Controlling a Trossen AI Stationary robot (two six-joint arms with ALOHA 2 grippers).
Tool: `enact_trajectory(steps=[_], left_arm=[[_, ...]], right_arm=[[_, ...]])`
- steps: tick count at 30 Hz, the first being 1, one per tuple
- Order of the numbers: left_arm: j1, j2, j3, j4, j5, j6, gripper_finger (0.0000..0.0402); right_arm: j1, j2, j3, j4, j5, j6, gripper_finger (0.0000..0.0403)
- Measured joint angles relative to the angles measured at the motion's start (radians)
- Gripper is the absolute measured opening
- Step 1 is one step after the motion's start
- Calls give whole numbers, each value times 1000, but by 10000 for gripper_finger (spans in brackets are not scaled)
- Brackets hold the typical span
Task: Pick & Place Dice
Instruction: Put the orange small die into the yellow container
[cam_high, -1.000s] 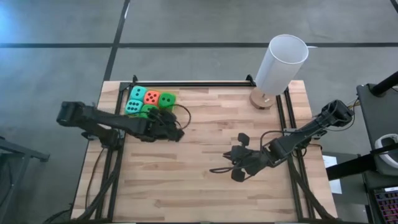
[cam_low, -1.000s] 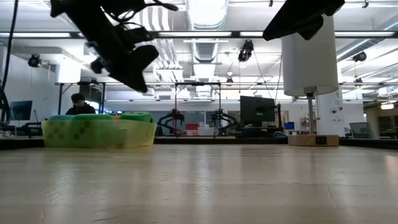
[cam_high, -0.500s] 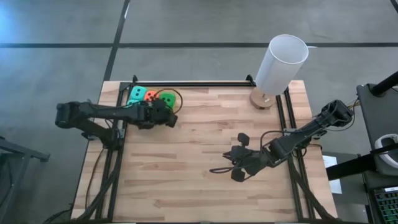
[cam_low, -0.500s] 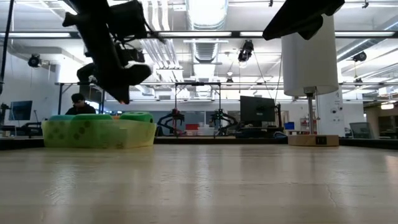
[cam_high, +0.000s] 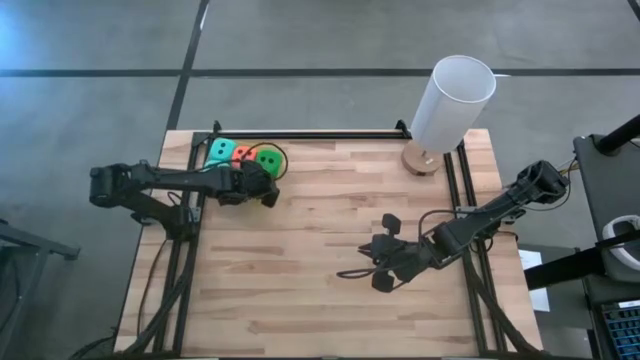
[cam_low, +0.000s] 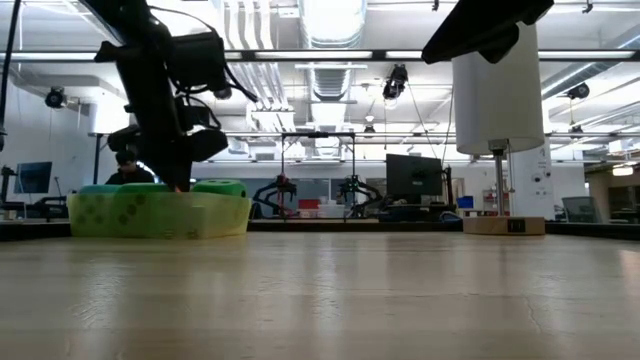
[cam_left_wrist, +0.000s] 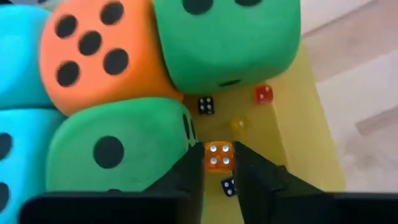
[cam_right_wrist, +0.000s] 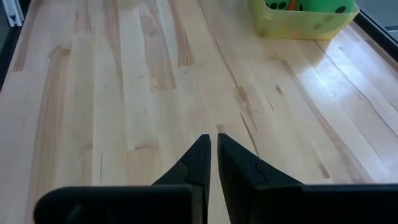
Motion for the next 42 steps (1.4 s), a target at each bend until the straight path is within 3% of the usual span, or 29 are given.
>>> enact_trajectory(steps=[9,18,29,42], left_arm=[[5,2,-3,14,39,55,167],[16,2,-3,17,39,88,222],[41,1,10,3,41,134,241],[54,0,50,-42,46,230,220]], right_arm=[[0,0,0,28,0,-19,28],[0,0,0,29,0,-19,28],[0,0,0,29,-1,-19,28],[0,0,0,29,-1,-19,28]])
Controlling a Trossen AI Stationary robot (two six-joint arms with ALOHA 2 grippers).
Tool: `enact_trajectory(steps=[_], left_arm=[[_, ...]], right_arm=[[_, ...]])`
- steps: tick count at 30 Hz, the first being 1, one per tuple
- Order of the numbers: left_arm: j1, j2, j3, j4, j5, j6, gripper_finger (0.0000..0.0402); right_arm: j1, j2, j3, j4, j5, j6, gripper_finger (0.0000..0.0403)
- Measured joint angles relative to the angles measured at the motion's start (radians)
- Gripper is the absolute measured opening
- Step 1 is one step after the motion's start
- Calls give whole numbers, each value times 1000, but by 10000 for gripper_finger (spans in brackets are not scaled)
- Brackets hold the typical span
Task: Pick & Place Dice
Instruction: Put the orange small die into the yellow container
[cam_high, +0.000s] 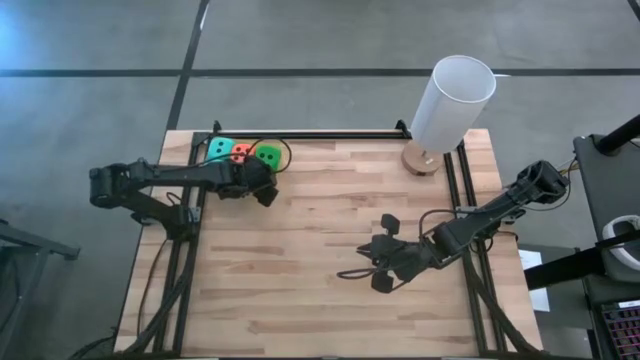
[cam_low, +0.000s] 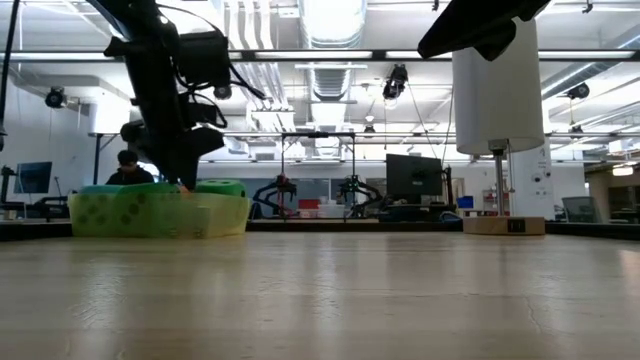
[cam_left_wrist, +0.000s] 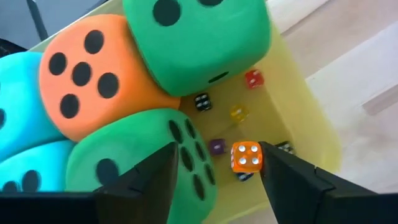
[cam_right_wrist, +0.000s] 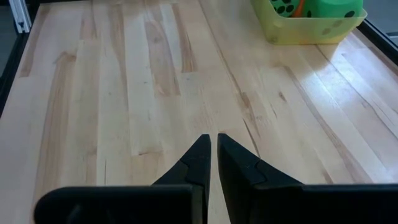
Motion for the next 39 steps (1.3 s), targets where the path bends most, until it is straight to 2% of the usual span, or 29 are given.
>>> enact_trajectory(steps=[24,34,39], left_arm=[[27,-2,47,-63,-20,99,185],[45,-2,45,-88,-19,63,198],[46,-2,-3,-35,-24,65,206]], right_arm=[[0,0,0,3,0,0,28],[0,0,0,3,-1,-2,28],[0,0,0,3,-3,-4,28]])
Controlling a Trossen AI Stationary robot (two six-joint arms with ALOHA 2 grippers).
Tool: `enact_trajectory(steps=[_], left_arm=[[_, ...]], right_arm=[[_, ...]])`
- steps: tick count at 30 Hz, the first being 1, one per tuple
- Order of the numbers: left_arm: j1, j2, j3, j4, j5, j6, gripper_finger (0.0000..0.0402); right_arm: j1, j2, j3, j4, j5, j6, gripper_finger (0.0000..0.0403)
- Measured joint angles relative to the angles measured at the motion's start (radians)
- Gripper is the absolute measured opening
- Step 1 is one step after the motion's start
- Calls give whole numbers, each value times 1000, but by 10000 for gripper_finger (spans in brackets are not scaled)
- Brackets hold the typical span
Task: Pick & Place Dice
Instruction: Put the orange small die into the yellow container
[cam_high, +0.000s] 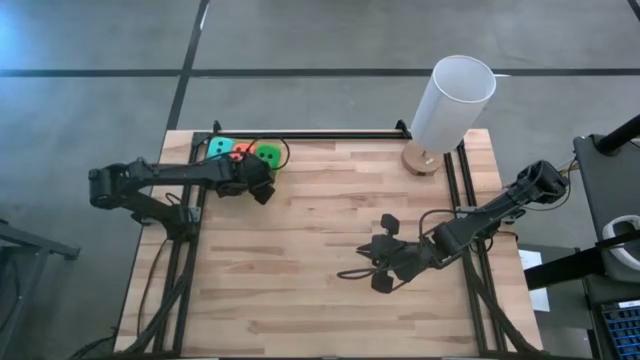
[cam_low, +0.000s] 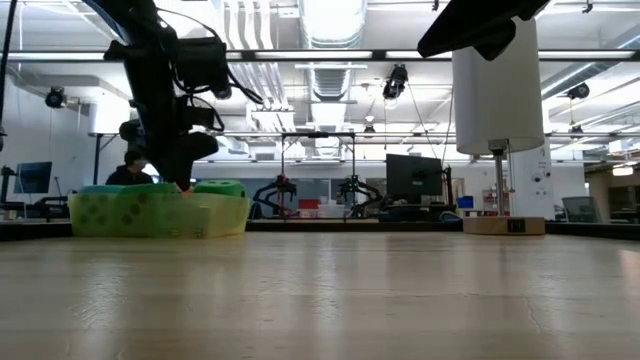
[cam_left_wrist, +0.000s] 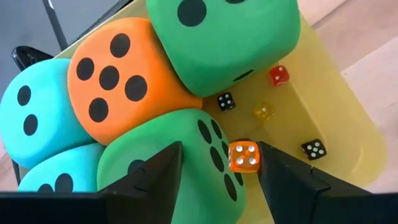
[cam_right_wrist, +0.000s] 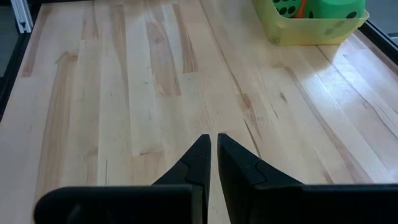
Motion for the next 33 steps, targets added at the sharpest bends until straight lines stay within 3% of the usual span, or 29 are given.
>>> enact_trajectory(steps=[17,27,33], left_arm=[[1,0,48,-23,13,53,194],[2,5,48,-41,-62,97,173],[2,11,-20,45,-73,112,166]], right_arm=[[0,0,0,3,1,-2,28],[0,0,0,3,1,-3,28],[0,0,0,3,1,-3,28]])
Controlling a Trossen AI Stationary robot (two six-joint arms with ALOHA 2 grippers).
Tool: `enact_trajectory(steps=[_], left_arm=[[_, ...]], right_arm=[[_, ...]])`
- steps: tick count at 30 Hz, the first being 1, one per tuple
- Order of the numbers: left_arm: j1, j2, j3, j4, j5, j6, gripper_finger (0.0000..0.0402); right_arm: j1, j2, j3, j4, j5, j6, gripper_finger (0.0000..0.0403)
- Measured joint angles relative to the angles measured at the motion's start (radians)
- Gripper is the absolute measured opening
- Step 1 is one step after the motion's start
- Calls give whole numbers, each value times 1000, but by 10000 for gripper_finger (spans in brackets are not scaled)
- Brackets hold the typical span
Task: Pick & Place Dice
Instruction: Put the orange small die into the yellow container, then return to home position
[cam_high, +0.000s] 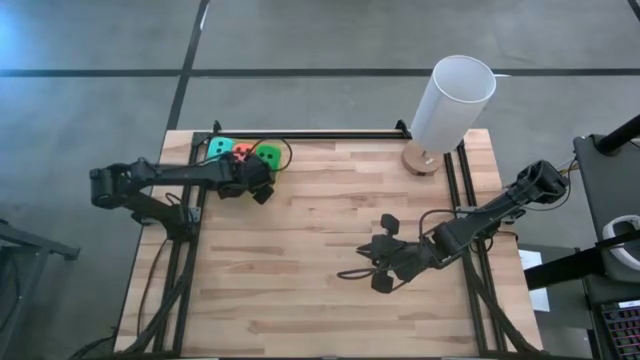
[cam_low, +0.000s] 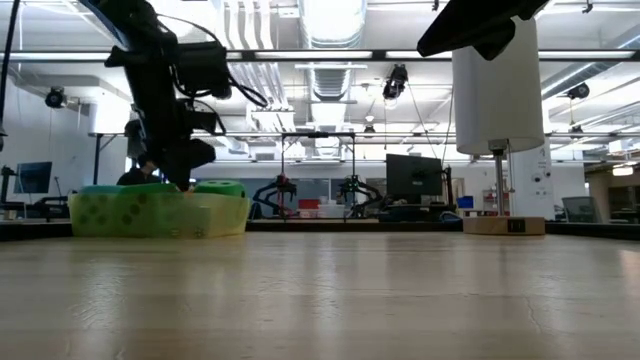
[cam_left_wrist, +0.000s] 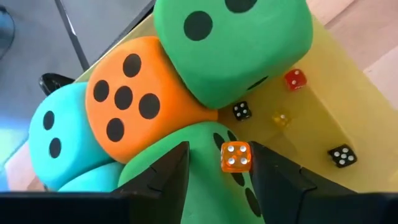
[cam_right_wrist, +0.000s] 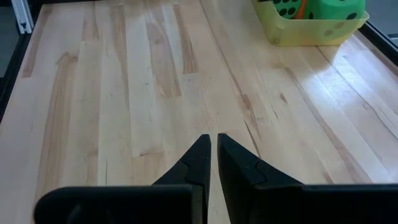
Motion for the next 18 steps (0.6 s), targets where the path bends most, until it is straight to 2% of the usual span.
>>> enact_trajectory(steps=[6,18], left_arm=[[-1,-3,-23,20,-6,4,169],[0,-14,38,7,18,19,187]], right_arm=[[0,0,0,0,0,0,28],[0,0,0,3,2,-2,28]])
